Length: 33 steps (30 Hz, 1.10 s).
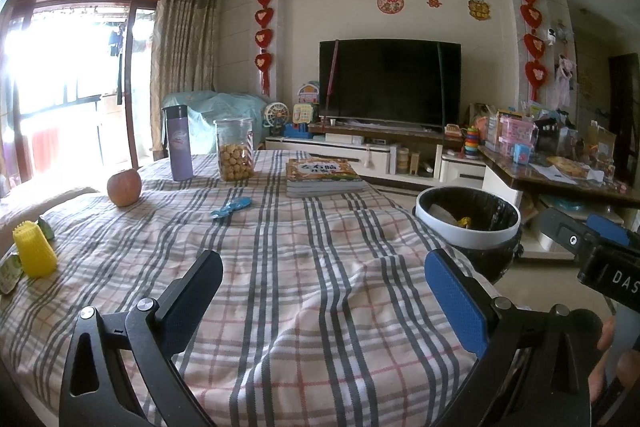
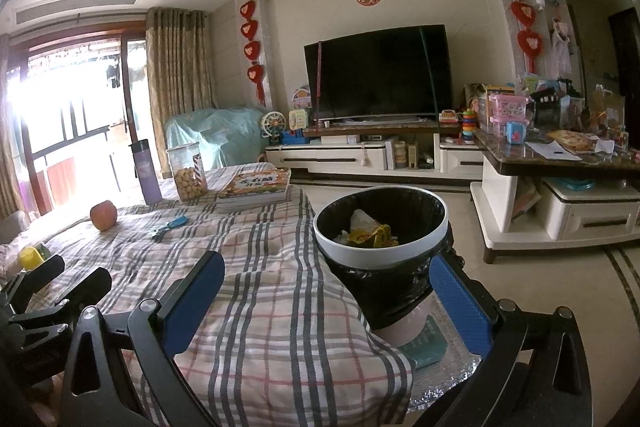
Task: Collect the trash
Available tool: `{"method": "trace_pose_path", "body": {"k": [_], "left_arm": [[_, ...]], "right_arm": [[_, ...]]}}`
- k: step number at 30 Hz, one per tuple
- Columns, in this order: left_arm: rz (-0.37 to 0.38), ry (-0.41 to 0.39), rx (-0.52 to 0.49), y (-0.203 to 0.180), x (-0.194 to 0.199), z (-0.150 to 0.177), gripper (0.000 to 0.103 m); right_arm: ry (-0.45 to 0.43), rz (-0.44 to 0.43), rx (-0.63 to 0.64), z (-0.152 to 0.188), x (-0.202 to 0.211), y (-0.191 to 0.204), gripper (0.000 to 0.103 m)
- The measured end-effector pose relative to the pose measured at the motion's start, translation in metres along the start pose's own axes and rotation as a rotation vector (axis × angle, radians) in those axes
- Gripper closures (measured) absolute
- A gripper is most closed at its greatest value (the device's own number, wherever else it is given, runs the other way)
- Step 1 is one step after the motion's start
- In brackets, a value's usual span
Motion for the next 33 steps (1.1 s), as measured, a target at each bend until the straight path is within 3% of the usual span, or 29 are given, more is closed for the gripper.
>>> {"method": "trace_pose_path", "body": {"k": [10, 33], "left_arm": [[0.001, 0.002, 0.002, 0.001, -0.001, 0.001, 0.001], [-0.004, 0.043, 0.022, 0.022, -0.022, -0.002, 0.001]], "right_arm": [[0.002, -0.005, -0.004, 0.0, -0.002, 0.006, 0.0], [0.086, -0.073, -0.049, -0.002, -0.05, 0.078, 0.0]]}}
Point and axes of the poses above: each gripper's, at about its wrist camera, not at the fingertips, and x roughly against the way its jaws point, y to its left, z to its underside, the point moved 7 cm from there along -x, roughly the way its jaws point, and after that the axes turned 9 degrees about -z, right-handed, at the moved point
